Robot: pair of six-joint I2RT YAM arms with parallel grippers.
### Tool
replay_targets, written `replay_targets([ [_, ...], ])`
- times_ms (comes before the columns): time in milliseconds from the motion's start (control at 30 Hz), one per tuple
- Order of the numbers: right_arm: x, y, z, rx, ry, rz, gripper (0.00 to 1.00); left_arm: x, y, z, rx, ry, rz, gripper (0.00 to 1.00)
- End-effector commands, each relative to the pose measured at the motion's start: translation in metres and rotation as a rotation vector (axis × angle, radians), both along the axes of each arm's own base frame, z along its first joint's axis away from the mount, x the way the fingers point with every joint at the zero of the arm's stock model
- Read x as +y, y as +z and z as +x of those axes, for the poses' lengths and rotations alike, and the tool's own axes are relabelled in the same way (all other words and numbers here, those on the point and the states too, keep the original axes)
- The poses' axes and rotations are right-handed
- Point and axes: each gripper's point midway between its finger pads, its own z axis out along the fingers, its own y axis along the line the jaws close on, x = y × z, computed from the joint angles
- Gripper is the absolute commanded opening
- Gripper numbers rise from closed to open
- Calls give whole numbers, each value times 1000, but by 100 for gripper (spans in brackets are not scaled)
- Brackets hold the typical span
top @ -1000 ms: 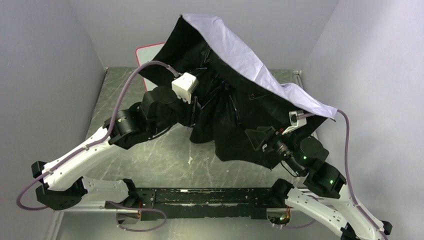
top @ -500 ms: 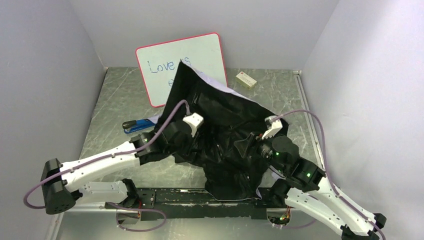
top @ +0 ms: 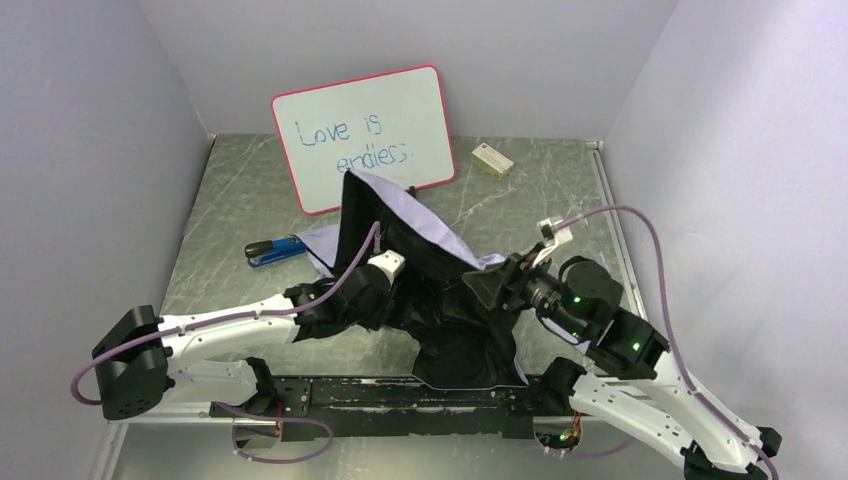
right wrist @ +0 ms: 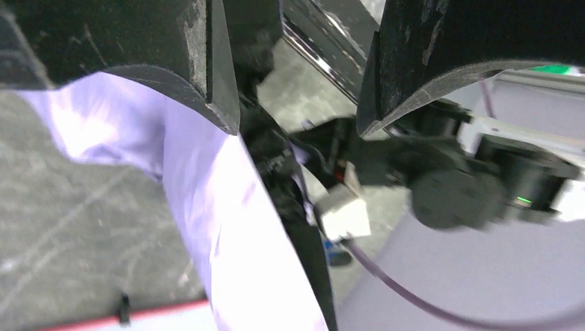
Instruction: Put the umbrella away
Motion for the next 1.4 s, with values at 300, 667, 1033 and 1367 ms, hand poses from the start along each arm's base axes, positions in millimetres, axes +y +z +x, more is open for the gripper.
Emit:
replay_targets([
  [300, -7, 38, 52, 22, -274, -27, 65, 22, -35, -42, 169, 25, -48, 54],
  [667, 18, -63, 60, 236, -295, -93, 52, -9, 103, -52, 14, -204, -357, 83],
  [1033, 49, -150, 56, 361, -223, -77, 45, -24, 253, -29, -261, -259, -521, 68],
  [1367, 59, -196, 59, 394, -219, -98, 45, 3, 247, 74, -362, 136, -183, 84],
])
